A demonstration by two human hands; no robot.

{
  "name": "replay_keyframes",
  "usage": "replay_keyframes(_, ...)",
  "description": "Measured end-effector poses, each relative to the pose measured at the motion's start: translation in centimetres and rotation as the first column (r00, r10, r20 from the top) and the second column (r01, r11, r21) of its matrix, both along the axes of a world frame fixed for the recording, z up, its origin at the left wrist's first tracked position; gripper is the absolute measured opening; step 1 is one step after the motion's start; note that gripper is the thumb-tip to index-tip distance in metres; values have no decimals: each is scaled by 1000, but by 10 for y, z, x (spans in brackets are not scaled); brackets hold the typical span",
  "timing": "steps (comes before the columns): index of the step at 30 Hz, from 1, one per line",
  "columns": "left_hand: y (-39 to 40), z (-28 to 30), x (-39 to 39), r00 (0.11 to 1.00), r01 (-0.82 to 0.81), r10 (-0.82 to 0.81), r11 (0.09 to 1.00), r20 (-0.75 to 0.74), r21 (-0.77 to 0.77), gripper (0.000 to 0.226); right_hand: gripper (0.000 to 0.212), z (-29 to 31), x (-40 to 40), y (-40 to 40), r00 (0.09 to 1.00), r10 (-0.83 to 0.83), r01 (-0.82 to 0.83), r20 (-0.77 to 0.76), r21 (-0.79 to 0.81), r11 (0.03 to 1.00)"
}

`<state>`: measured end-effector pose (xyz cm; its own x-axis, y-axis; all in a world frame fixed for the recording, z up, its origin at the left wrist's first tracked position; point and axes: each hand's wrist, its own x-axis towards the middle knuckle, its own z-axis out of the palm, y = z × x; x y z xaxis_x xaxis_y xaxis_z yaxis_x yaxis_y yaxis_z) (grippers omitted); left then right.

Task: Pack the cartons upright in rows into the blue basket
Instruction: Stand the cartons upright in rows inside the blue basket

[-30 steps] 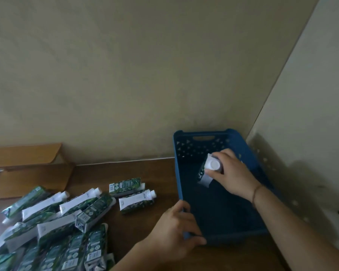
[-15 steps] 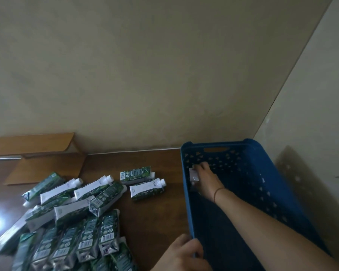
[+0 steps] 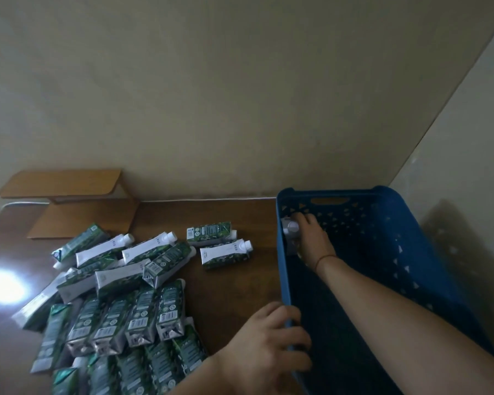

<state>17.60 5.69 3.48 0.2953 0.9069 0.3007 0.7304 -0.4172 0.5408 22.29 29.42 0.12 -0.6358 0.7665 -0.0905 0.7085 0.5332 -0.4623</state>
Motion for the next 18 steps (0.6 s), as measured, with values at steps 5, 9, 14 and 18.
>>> replay_keyframes(5, -2, -3, 3, 1000, -13, 13, 992, 2, 128, 39, 67, 6, -3, 1, 999, 13, -10, 40, -71, 997)
replay_keyframes(9, -7, -12, 0, 990, -58, 35, 983, 134, 173, 50, 74, 25, 3, -12, 999, -30, 29, 40, 22, 999)
replay_keyframes(14, -40, -59, -43, 819, -568, 571, 821, -60, 61, 41, 33, 71, -10, -64, 831, 207, 57, -517, 449, 892)
replay_keyframes(18, -72, -70, -89, 582, -775, 702, 632, -411, -18, 39, 31, 81, -61, -110, 820, 539, -455, -192, 352, 818)
